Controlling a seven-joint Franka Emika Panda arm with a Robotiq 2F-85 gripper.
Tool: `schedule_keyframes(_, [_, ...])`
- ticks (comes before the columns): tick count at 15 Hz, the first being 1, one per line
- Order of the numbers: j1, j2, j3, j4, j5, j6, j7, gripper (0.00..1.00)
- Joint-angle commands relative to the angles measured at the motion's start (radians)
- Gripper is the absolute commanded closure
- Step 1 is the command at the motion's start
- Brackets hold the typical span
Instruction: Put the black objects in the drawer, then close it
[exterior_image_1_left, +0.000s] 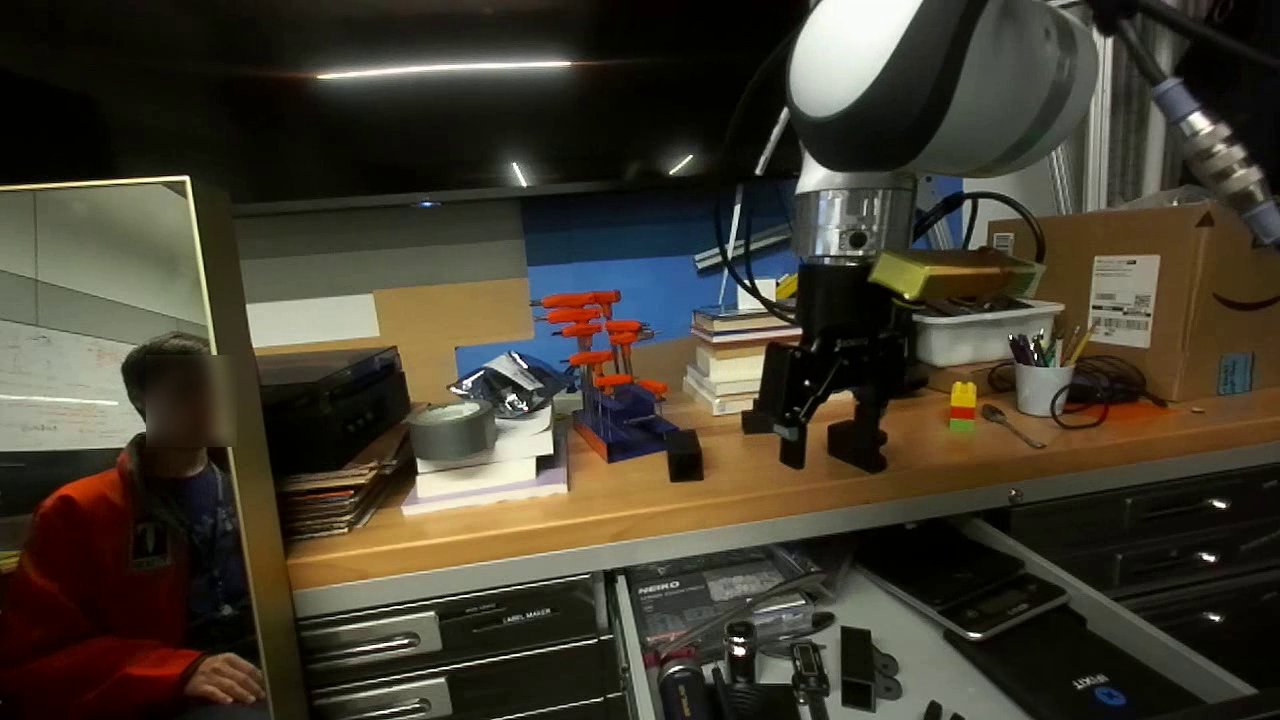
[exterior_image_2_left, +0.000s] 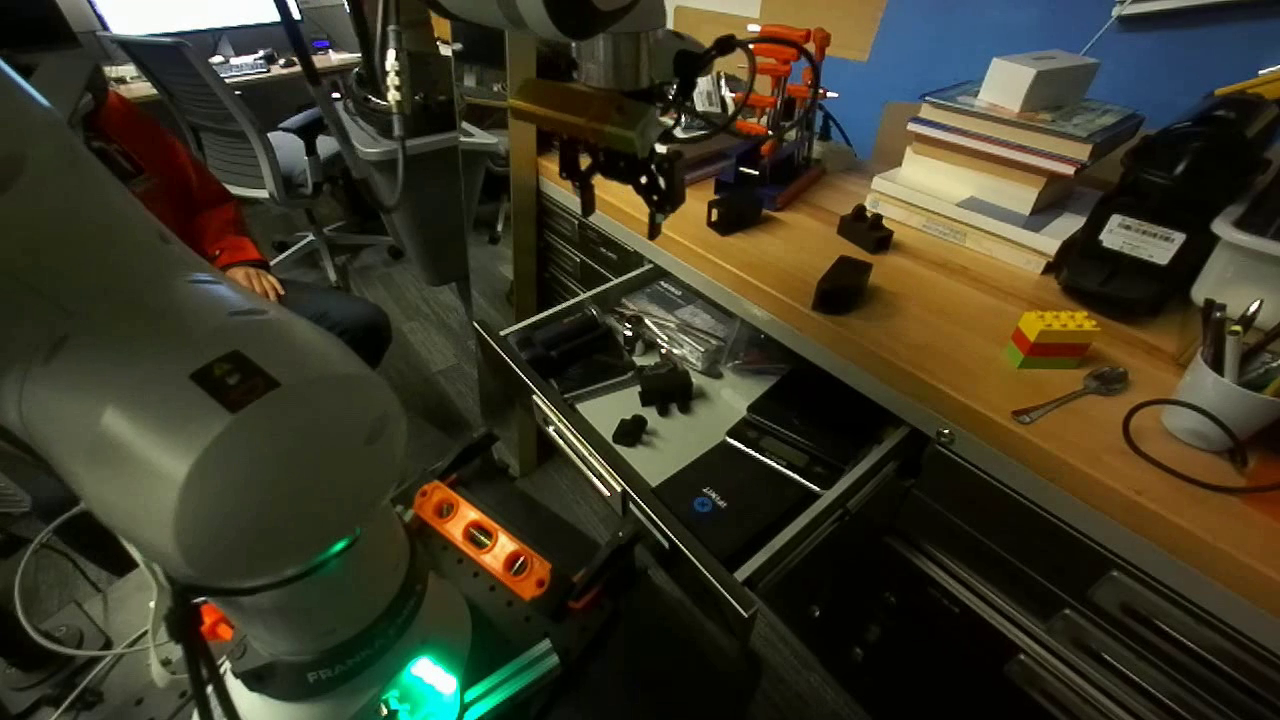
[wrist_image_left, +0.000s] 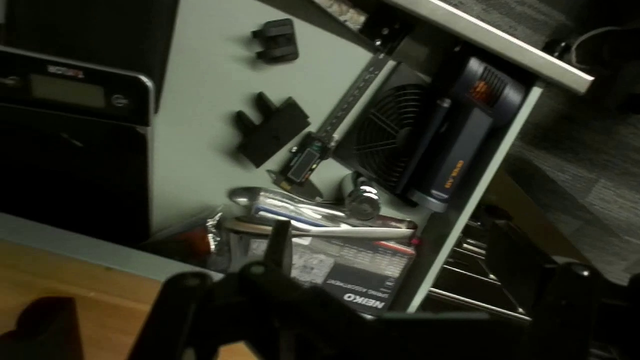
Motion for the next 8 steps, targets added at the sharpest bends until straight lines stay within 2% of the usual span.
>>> schedule_keyframes(1, [-0.079,0.124,-0.061,0.117,-0.084,0.026,-0.058,0.00])
schedule_keyframes(5, [-0.142,0.305,-0.136,0.305,-0.072,0.023,-0.115,0.00])
schedule_keyframes(8, [-0.177,0.427,-0.157,0.430,-0.035,0.013,-0.171,0.00])
